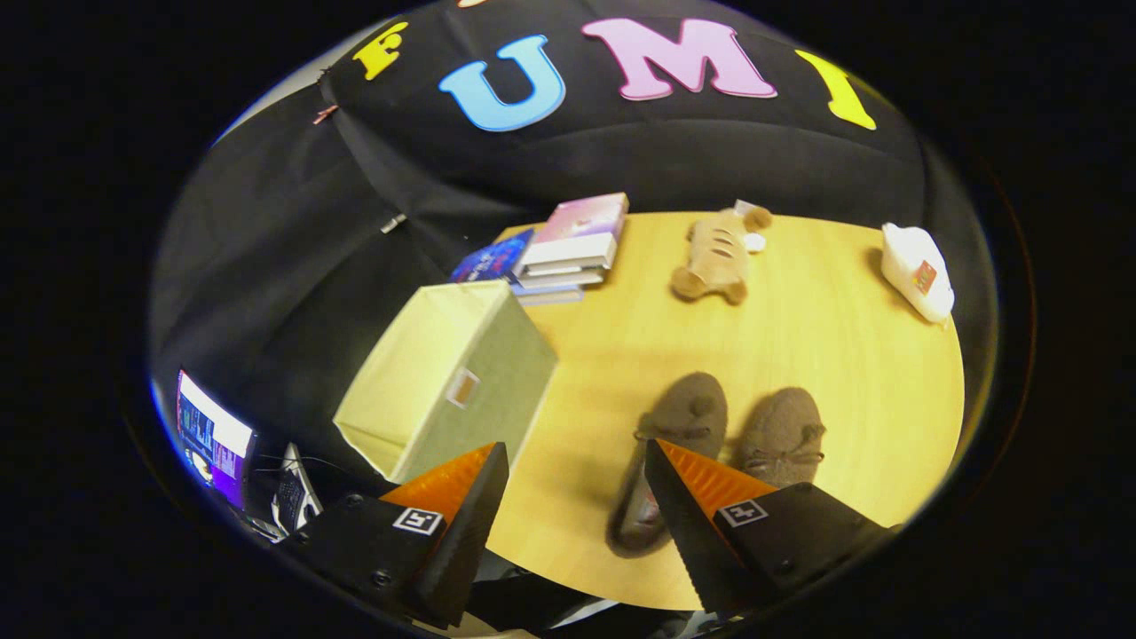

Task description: Open the storage box then place both shoes into the box .Put the left shoe in first, then the right shoe, with the right side of both shoes facing outward in a uniform manner.

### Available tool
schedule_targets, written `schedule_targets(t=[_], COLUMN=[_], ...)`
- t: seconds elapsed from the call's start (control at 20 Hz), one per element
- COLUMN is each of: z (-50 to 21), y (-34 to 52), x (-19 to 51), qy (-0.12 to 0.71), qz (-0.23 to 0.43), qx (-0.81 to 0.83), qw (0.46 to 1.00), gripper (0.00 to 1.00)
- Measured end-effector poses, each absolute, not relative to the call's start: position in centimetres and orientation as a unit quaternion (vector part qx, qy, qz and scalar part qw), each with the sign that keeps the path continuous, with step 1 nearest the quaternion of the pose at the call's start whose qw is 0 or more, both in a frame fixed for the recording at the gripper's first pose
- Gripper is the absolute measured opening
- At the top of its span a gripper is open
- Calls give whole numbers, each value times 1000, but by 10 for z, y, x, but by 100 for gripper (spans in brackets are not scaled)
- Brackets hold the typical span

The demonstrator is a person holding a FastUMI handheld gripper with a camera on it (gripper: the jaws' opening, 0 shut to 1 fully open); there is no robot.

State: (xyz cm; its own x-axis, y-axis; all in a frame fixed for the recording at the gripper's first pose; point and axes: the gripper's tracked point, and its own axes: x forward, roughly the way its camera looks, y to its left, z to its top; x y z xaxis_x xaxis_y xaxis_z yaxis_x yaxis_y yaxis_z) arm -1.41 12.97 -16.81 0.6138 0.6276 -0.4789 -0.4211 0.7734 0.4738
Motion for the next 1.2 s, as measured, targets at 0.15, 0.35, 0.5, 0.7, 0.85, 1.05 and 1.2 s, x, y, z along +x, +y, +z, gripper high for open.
schedule_targets(t=[0.15,0.35,0.5,0.7,0.85,1.05,1.2], z=[-215,-258,-281,-295,-305,-309,-302], y=[116,117,117,115,110,97,96], x=[-9,11,27,52,61,62,58], qy=[364,393,403,406,412,433,429], qz=[261,229,204,159,135,105,99], qx=[132,118,118,125,118,134,132], qw=[884,883,884,891,893,885,888], gripper=[92,88,85,68,58,7,5])
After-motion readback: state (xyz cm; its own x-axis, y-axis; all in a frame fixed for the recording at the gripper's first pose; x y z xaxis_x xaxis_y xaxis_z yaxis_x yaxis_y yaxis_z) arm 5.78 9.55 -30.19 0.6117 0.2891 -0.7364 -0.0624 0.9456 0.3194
